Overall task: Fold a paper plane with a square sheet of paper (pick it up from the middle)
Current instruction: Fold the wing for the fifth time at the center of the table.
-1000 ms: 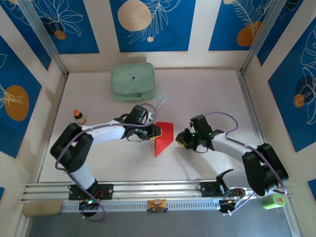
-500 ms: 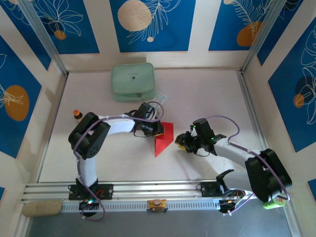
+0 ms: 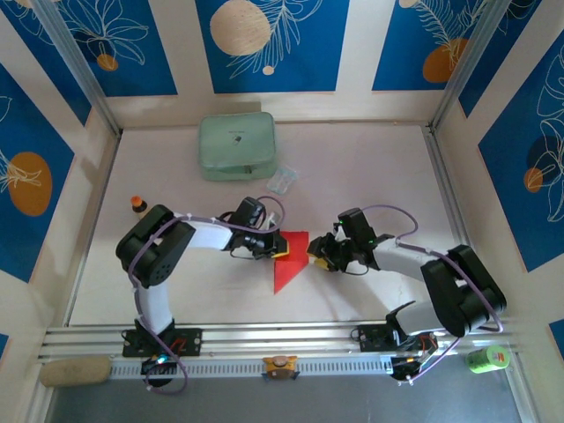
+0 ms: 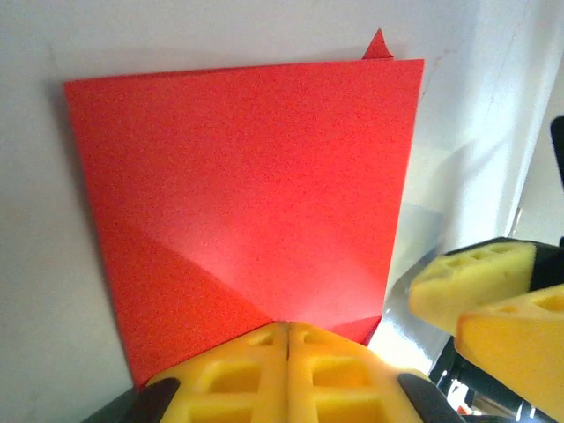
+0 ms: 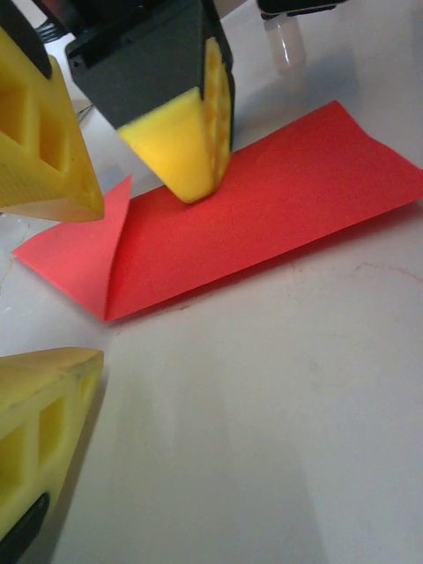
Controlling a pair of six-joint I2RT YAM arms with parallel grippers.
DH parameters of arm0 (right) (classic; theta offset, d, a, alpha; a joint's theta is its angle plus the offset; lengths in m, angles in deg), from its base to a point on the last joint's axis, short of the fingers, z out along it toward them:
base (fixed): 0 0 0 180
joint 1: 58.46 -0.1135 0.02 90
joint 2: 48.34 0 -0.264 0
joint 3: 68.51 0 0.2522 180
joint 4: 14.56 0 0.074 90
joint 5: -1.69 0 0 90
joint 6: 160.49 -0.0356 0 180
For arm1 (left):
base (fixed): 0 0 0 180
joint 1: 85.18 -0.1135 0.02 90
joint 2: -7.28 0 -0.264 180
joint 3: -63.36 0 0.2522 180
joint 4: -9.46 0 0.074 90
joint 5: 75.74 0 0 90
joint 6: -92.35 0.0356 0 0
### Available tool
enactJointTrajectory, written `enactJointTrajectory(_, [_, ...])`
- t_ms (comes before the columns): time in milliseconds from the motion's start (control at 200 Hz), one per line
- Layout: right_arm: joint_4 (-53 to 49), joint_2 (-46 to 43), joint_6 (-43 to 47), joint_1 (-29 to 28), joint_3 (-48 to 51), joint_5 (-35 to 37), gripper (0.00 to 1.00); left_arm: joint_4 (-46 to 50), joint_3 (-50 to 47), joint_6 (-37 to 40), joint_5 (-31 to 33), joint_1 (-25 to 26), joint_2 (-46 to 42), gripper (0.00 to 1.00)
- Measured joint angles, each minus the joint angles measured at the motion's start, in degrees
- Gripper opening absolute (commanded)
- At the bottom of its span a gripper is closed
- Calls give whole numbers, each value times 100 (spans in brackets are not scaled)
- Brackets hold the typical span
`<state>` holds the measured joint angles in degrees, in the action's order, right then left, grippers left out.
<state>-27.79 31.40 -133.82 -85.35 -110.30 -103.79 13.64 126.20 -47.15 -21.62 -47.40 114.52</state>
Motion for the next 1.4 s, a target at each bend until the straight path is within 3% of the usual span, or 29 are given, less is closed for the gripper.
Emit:
enactJointTrajectory(495, [-229,302,-118,-227,-223,2,41,-243,-122,-175,-15,-2,-26,8])
enactJointTrajectory(620, [-275,374,-168,-240,-240,-28,36,-291,-142,-219,-15,-2,-28,8])
enactJointTrajectory(1105, [223,584,-417,-339,-476,-129,39,-404,-326,-341,13,-2,-157,7])
enactJointTrajectory(1395, [638,1043,195,-50,-538,-461,37,-328,-323,-341,11,-2,-170,7])
